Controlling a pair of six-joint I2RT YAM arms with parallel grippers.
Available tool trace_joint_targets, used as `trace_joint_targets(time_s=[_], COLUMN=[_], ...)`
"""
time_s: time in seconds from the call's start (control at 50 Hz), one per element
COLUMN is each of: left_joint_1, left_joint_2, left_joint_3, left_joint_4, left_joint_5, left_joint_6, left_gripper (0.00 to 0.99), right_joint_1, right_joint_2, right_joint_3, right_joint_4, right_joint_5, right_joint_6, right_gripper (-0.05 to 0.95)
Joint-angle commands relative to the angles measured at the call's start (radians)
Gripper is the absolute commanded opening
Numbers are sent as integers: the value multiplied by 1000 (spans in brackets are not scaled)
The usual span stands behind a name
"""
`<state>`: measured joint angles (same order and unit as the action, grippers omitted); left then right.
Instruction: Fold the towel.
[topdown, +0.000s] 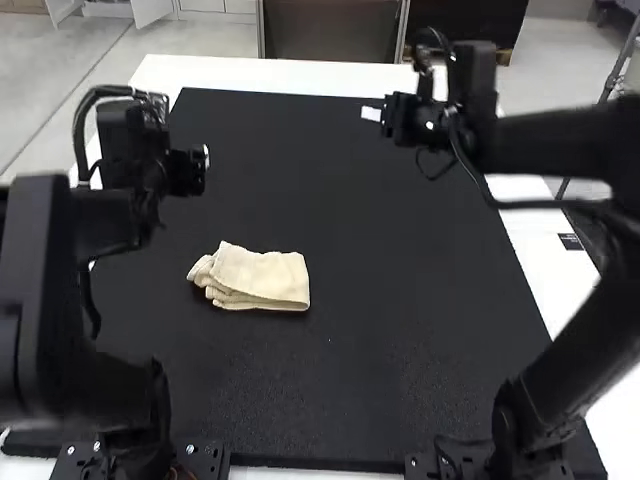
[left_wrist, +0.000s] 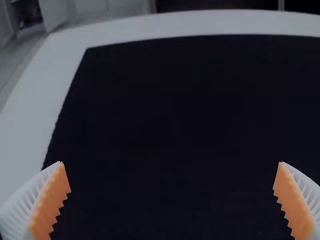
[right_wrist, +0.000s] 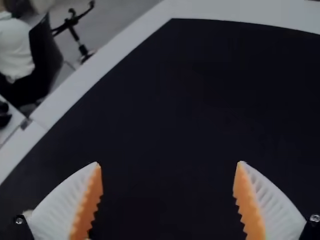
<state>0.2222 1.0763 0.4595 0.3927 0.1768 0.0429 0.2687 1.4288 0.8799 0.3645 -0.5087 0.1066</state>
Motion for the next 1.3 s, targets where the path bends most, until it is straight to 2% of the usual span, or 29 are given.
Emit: trace_joint_targets(time_s=[0.0,0.12,0.2,0.44,0.84,0.92,0.98,1.08,1.28], left_joint_1=[-3,-4,-4,-4,-3,-4,-3,-1,-4], left_joint_2=[-84,-167,-222,-400,-759,-848,-918,-1040,-1078], left_joint_3=[-16,-58,-87,-165,-292,-317,-328,-348,-349], left_joint_4=[37,40,48,60,57,48,28,-6,12], left_joint_5=[-74,-106,-111,-112,-105,-106,-105,-103,-88], left_joint_6=[-9,-6,-6,14,-1,-9,-38,-38,-38], left_gripper=[961,961,961,961,961,961,961,961,961], right_joint_1=[-34,-56,-86,-195,-283,-298,-312,-339,-398], right_joint_2=[-131,-219,-269,-502,-846,-916,-955,-1005,-1159], right_joint_3=[-88,-182,-240,-392,-564,-595,-608,-630,-703], right_joint_4=[71,105,116,223,214,212,211,203,218], right_joint_5=[98,107,107,130,124,118,107,75,30], right_joint_6=[39,41,36,38,-24,-56,-68,-68,-50], right_gripper=[797,900,903,907,907,908,908,908,908])
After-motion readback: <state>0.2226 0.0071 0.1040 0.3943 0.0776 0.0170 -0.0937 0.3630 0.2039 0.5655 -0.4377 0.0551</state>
